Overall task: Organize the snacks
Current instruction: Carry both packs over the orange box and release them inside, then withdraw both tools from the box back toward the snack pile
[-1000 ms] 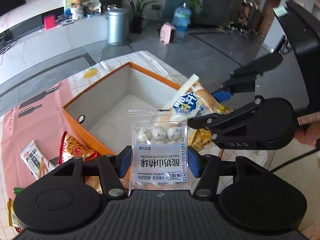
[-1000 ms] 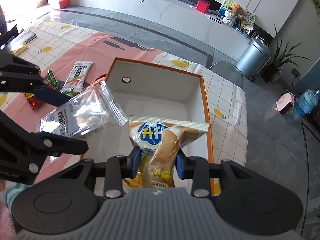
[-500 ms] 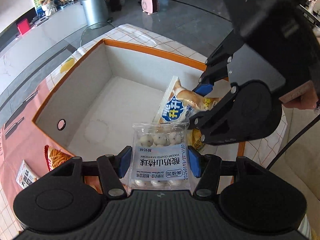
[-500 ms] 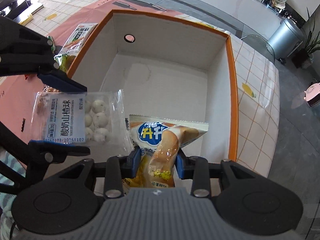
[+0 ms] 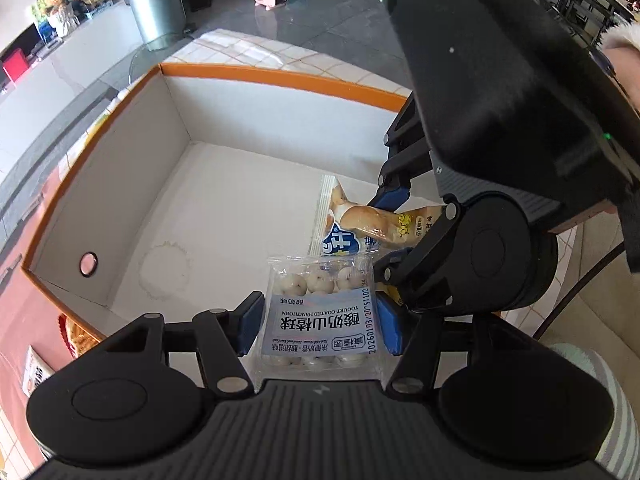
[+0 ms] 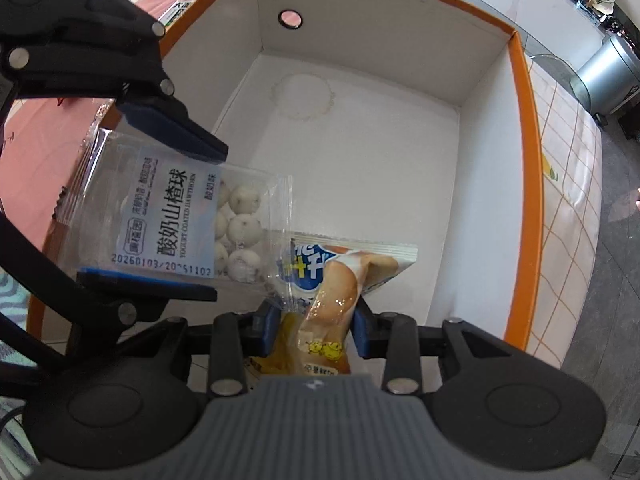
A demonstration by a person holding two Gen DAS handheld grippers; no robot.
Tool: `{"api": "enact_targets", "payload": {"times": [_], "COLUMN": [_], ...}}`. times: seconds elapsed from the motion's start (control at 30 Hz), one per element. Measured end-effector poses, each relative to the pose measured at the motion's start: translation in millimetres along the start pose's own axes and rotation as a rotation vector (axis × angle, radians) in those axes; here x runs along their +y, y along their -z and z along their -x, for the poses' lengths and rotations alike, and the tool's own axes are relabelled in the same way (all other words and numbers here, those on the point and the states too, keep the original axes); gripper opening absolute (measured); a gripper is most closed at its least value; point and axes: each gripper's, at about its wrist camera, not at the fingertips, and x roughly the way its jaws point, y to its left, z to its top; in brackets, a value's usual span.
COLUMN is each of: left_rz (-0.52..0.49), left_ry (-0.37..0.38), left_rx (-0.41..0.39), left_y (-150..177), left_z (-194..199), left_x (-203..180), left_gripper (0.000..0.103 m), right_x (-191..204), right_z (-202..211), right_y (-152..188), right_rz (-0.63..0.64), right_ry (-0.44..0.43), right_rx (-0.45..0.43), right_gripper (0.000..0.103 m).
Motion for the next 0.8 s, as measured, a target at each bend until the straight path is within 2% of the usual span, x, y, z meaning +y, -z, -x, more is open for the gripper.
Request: {"api": "enact_targets", "payload": {"times": [0.2, 0.47, 0.7, 0.8], "left_rz": [0.012, 0.007, 0.037, 0.063], "left_ry": [-0.009, -0.01, -0.03, -0.024], "left_rx": [0.014, 0.011, -0.054, -0.096], "left_y": [-0.2, 2.5, 7.9, 12.1], "left_z": [-11.3, -6.3, 19.0, 35.1], "left_x": [2.4, -0.7, -3.2, -2.1], "left_gripper": [0.068, 0.077, 0.078, 0.078], "right_x": [-2.5, 0.5, 8.7, 14.7], "right_z": [-3.2, -3.5, 18.2, 32.5], "right_y": [1.7, -12.6, -19.6, -17.8], "right_rz": [-0.016, -0.018, -0.03, -0.046], "right_ry": [-0.004, 0.025, 0.091, 0.146], "right_rx": [0.008, 0.033, 0.018, 0.017], "right_gripper": [0.037, 0.045, 0.059, 0.07]}}
